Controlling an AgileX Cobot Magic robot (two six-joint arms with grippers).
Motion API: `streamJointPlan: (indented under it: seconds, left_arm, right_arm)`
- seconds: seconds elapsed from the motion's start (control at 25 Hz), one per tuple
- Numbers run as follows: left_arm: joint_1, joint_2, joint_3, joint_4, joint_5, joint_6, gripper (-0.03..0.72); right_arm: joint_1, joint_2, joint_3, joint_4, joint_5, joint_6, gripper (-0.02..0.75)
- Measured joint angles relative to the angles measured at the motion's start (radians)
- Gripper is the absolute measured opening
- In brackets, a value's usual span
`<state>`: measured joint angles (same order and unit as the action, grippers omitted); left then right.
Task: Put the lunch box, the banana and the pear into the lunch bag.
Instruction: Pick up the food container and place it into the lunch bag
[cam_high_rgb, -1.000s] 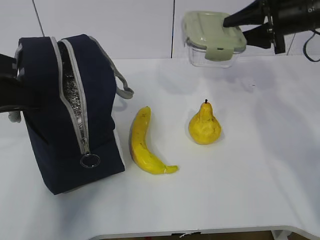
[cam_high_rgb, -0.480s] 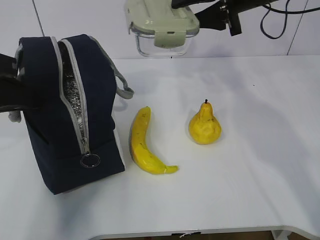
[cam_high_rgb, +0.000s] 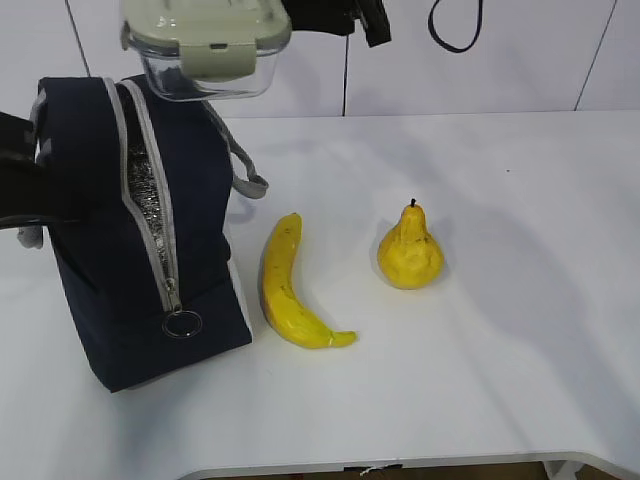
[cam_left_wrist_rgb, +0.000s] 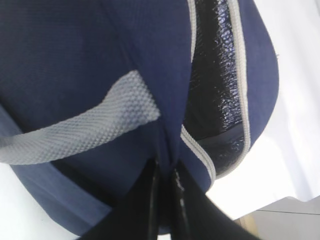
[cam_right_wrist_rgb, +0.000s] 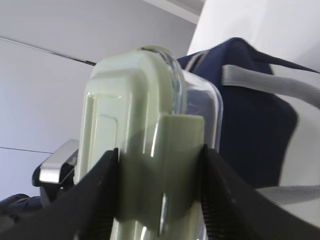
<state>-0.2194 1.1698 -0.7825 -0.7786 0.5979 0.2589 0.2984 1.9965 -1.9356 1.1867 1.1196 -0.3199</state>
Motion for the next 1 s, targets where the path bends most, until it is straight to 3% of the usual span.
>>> streamJointPlan:
  seconds: [0.72, 1.0]
  left_arm:
    - [0.000, 0.000, 0.000, -0.002, -0.004, 0.003, -0.013]
    - [0.000, 0.000, 0.000, -0.004, -0.007, 0.004, -0.013]
  right_arm:
    - [0.132, 0.030, -0.012, -0.079, -0.124, 0.089, 0.370]
    - [0.158, 0.049, -0.014, -0.212, -0.176, 0.079, 0.370]
